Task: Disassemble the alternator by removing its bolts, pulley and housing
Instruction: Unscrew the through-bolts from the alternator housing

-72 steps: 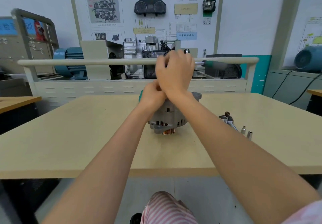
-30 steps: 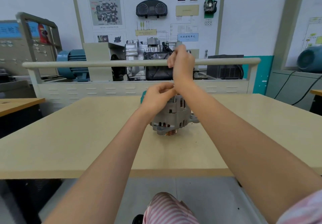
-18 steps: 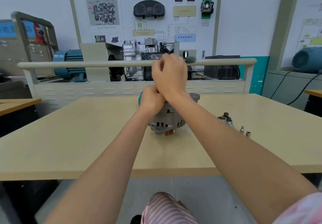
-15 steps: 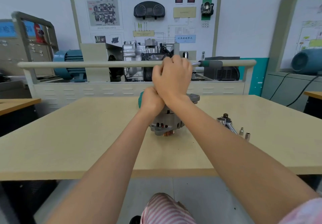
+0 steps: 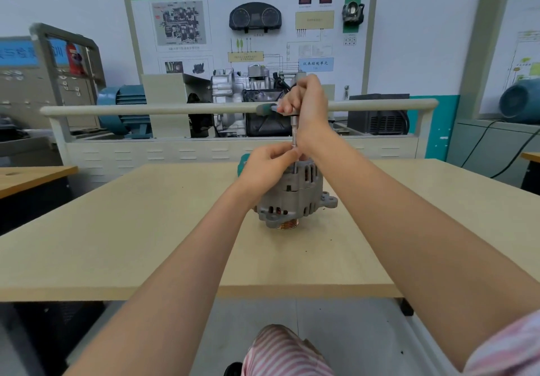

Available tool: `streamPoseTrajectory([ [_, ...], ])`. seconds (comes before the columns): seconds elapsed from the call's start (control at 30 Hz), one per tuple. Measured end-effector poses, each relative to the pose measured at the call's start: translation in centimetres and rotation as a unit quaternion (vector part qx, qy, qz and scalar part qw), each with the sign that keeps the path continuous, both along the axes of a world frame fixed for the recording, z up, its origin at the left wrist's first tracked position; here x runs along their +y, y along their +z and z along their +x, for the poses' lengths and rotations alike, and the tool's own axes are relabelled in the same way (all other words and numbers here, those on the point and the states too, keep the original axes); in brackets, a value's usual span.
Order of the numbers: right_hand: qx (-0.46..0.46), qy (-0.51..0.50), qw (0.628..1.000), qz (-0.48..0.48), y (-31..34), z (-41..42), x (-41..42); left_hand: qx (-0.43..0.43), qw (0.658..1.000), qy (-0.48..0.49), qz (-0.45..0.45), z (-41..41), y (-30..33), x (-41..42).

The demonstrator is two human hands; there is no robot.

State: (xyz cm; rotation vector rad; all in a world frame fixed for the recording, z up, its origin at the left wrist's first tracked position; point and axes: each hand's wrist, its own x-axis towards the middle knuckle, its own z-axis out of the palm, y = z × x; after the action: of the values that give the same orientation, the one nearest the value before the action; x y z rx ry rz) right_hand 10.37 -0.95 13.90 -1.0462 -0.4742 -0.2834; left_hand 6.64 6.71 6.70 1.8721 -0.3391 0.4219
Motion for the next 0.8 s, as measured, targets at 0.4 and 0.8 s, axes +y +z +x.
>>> streamPoseTrajectory([
  [0.4,-0.138,-0.219,0.958,-0.124,-1.8,-0.9,0.9,-0.011,1.000,0.022,-0.015,0.4,-0.3,0.1],
  [0.8,-0.071,-0.146,0.981,-0.108,-0.7,-0.6,0.3,0.011,1.000,-0.005,0.002,0.0,0.0,0.1],
])
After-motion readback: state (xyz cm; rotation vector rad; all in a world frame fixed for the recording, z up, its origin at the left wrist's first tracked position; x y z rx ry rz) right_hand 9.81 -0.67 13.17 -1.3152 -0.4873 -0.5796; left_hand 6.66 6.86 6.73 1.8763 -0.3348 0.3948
